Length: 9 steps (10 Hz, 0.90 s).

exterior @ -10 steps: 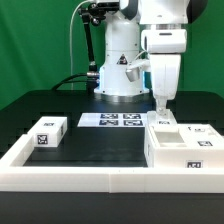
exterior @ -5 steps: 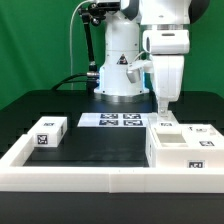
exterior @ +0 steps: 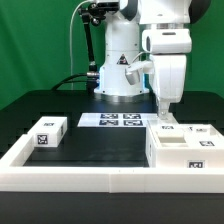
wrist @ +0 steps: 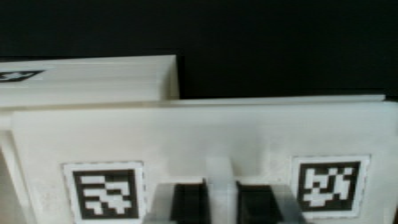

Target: Assemble cabinet

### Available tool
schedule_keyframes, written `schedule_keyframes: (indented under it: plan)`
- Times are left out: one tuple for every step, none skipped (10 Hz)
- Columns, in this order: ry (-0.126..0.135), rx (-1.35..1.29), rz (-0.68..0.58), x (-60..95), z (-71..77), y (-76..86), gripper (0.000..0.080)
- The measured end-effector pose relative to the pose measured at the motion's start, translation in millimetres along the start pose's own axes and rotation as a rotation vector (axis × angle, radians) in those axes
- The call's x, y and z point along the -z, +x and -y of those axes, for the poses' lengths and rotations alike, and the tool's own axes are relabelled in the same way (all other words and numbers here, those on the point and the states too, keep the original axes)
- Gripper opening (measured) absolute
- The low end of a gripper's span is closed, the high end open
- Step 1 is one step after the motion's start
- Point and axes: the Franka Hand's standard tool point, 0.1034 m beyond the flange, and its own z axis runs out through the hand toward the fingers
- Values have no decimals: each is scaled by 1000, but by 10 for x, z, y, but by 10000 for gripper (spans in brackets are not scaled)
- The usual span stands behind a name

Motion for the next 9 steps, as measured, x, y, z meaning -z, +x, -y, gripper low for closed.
schedule_keyframes:
  plan:
    - [-2, 6, -1, 2, -77, 2, 70]
    - [0, 11, -1, 1, -101, 1, 70]
    - [-1, 9, -1, 0, -99, 1, 70]
    - [-1, 9, -1, 0, -99, 1, 70]
    - [0, 8, -1, -3, -106, 0, 70]
    - [0, 5, -1, -1, -198, -2, 70]
    - [-13, 2, -7, -3, -327, 9, 70]
    - [-21, 0, -10, -7, -407, 14, 70]
    - [-27, -3, -13, -12, -469, 17, 70]
